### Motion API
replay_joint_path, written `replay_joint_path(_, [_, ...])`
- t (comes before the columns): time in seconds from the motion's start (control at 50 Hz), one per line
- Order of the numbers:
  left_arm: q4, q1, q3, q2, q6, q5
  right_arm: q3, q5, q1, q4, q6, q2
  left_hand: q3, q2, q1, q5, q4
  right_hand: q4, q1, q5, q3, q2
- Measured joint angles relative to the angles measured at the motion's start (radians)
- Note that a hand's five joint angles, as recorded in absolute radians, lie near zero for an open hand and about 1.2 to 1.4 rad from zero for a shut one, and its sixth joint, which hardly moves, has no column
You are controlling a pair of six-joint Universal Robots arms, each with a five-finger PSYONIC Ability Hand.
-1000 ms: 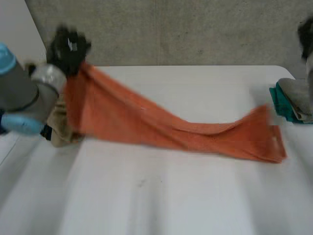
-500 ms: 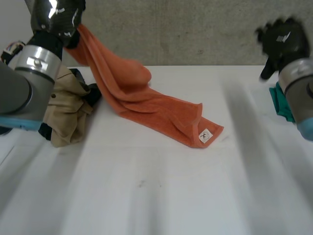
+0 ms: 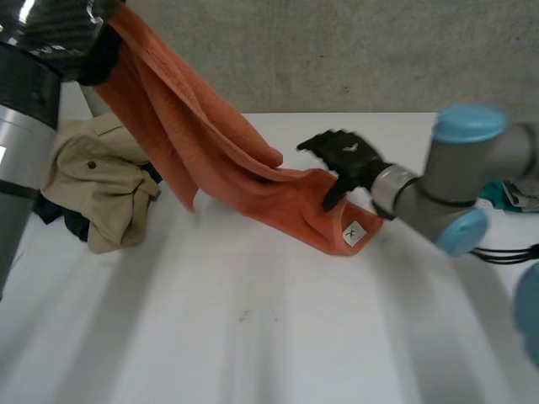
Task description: Fold the laundry.
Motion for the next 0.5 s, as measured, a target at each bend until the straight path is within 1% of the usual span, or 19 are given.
replay_joint_path(0.08, [-0.022, -0.005, -0.017, 0.088, -0.009, 0.0, -0.087, 0.013, 0.065, -0.001, 0.016, 0.098, 0.0, 0.0, 0.0, 0.0, 0.0, 0.02, 0.004, 0.027, 0.025, 0.01])
replay_joint_path(0.12, [-0.036, -0.006, -0.022, 0.125, -0.018, 0.0, -0.118, 0.018, 0.092, -0.002, 0.02, 0.129, 0.0, 0.0, 0.0, 0.0, 0.0, 0.161, 0.161, 0.163, 0.166, 0.171])
replay_joint_path(0.16, [-0.049, -0.006, -0.026, 0.155, -0.031, 0.001, -0.139, 0.022, 0.112, -0.002, 0.023, 0.149, 0.0, 0.0, 0.0, 0.0, 0.0, 0.477, 0.498, 0.473, 0.485, 0.507])
replay_joint_path(0.18, [-0.053, -0.006, -0.028, 0.164, -0.035, 0.001, -0.145, 0.025, 0.118, -0.003, 0.024, 0.154, 0.0, 0.0, 0.0, 0.0, 0.0, 0.579, 0.601, 0.574, 0.588, 0.593])
replay_joint_path(0.2, [-0.06, -0.005, -0.031, 0.178, -0.045, 0.001, -0.155, 0.037, 0.128, -0.004, 0.026, 0.161, 0.0, 0.0, 0.0, 0.0, 0.0, 0.789, 0.793, 0.777, 0.797, 0.81])
replay_joint_path(0.24, [-0.064, -0.004, -0.033, 0.187, -0.052, 0.002, -0.161, 0.053, 0.134, -0.005, 0.027, 0.165, 0.0, 0.0, 0.0, 0.0, 0.0, 0.871, 0.812, 0.839, 0.877, 0.888])
replay_joint_path(0.28, [-0.07, 0.001, -0.037, 0.195, -0.063, 0.002, -0.165, 0.12, 0.139, -0.008, 0.022, 0.155, 0.0, 0.0, 0.0, 0.0, 0.0, 0.92, 0.812, 0.851, 0.922, 0.912])
replay_joint_path(0.32, [-0.073, 0.013, -0.04, 0.191, -0.068, 0.002, -0.153, 0.209, 0.13, -0.008, 0.003, 0.115, 0.0, 0.0, 0.0, 0.0, 0.0, 0.927, 0.812, 0.852, 0.925, 0.912])
replay_joint_path(0.36, [-0.074, 0.022, -0.04, 0.185, -0.068, 0.001, -0.137, 0.25, 0.118, -0.007, -0.015, 0.081, 0.0, 0.0, 0.0, 0.0, 0.0, 0.927, 0.812, 0.851, 0.925, 0.912])
replay_joint_path(0.38, [-0.075, 0.043, -0.039, 0.169, -0.067, 0.001, -0.098, 0.297, 0.091, -0.005, -0.054, 0.015, 0.0, 0.0, 0.0, 0.0, 0.0, 0.928, 0.812, 0.852, 0.925, 0.912])
replay_joint_path(0.42, [-0.075, 0.071, -0.038, 0.149, -0.066, 0.001, -0.042, 0.32, 0.057, -0.003, -0.11, -0.062, 0.0, 0.0, 0.0, 0.0, 0.0, 0.928, 0.812, 0.852, 0.925, 0.912])
replay_joint_path(0.44, [-0.075, 0.094, -0.037, 0.134, -0.065, 0.001, 0.008, 0.324, 0.029, -0.002, -0.161, -0.126, 0.0, 0.0, 0.0, 0.0, 0.0, 0.929, 0.812, 0.852, 0.925, 0.912])
replay_joint_path(0.48, [-0.075, 0.122, -0.036, 0.114, -0.064, 0.002, 0.066, 0.32, 0.001, 0.0, -0.219, -0.196, 0.0, 0.0, 0.0, 0.0, 0.0, 0.931, 0.812, 0.852, 0.926, 0.912])
replay_joint_path(0.5, [-0.076, 0.149, -0.034, 0.094, -0.064, 0.002, 0.116, 0.312, -0.021, 0.001, -0.268, -0.257, 0.0, 0.0, 0.0, 0.0, 0.0, 0.932, 0.812, 0.852, 0.927, 0.912])
